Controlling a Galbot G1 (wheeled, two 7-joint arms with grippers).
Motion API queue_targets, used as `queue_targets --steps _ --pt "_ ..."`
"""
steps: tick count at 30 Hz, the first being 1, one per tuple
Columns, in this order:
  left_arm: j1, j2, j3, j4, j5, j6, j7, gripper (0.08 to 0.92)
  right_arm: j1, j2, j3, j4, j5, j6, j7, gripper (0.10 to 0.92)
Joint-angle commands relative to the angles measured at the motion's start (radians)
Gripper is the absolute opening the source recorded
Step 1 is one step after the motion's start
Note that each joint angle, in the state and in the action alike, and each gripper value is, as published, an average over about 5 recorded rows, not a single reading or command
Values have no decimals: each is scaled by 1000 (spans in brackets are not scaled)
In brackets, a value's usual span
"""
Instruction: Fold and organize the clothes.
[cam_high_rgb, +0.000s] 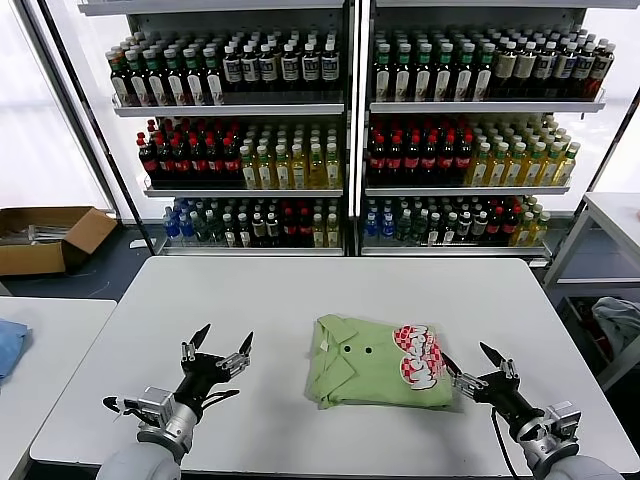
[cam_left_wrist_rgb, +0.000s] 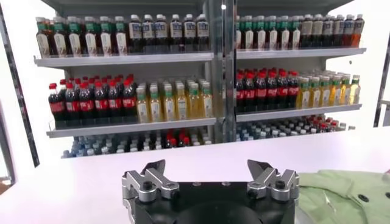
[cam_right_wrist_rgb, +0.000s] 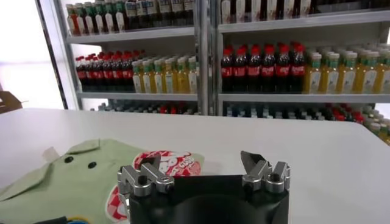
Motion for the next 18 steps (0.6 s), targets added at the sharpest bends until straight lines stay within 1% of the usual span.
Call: queue_targets --steps 1,3,8,15,18 --pt "3 -61 0 -28 17 14 0 823 -6 11 4 8 -10 9 -6 823" --pt "5 -66 1 -27 29 12 0 823 -1 10 -1 9 -12 10 -8 823" --pt "16 -54 0 -16 45 3 0 823 7 8 -10 18 -14 11 -11 823" --pt "7 -72 8 7 63 1 1 823 18 2 -13 12 -22 8 2 823" --pt "3 -93 8 8 75 3 2 823 17 9 -11 11 -28 5 6 823"
